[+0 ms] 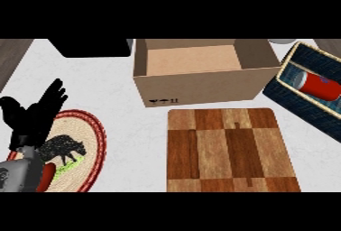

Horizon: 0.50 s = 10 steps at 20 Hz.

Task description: Pick the can from the cutting board and place it in the basket

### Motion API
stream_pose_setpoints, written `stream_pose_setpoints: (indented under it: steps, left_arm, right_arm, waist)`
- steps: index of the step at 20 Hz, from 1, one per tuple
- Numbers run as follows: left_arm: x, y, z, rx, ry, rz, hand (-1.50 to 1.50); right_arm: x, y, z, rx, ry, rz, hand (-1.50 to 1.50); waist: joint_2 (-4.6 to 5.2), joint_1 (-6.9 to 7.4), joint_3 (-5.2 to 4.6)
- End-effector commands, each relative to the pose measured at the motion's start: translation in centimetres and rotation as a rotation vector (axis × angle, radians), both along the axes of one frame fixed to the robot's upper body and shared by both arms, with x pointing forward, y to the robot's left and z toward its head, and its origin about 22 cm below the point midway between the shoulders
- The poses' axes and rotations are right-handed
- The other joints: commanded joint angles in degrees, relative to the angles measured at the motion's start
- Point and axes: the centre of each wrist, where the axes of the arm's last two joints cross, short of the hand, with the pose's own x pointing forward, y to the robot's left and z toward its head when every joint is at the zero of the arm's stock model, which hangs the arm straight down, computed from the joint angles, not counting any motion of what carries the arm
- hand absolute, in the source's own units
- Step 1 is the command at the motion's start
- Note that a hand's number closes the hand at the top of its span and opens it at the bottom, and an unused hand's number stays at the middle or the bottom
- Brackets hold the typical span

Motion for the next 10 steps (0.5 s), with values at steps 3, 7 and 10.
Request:
stream_pose_setpoints:
  steps: [3, 7, 10]
  left_arm:
    - [0.7, 0.0, 0.8, 0.001, -0.009, 0.024, 0.00]
    - [0.1, 1.9, 0.7, -0.001, -0.010, 0.036, 0.00]
    - [0.6, 0.5, 0.1, -0.021, -0.011, 0.032, 0.00]
  right_arm:
    - [-8.5, -3.4, -0.4, 0.041, 0.008, 0.074, -1.50]
    - [-13.8, -5.8, -2.1, 0.049, 0.079, 0.126, -1.50]
    - [-17.6, -7.6, -2.0, 0.035, 0.097, 0.170, -1.50]
  waist:
    - [-0.17, -1.18, 0.02]
    - [-0.18, -1.47, 0.03]
    - [-0.08, -1.24, 0.00]
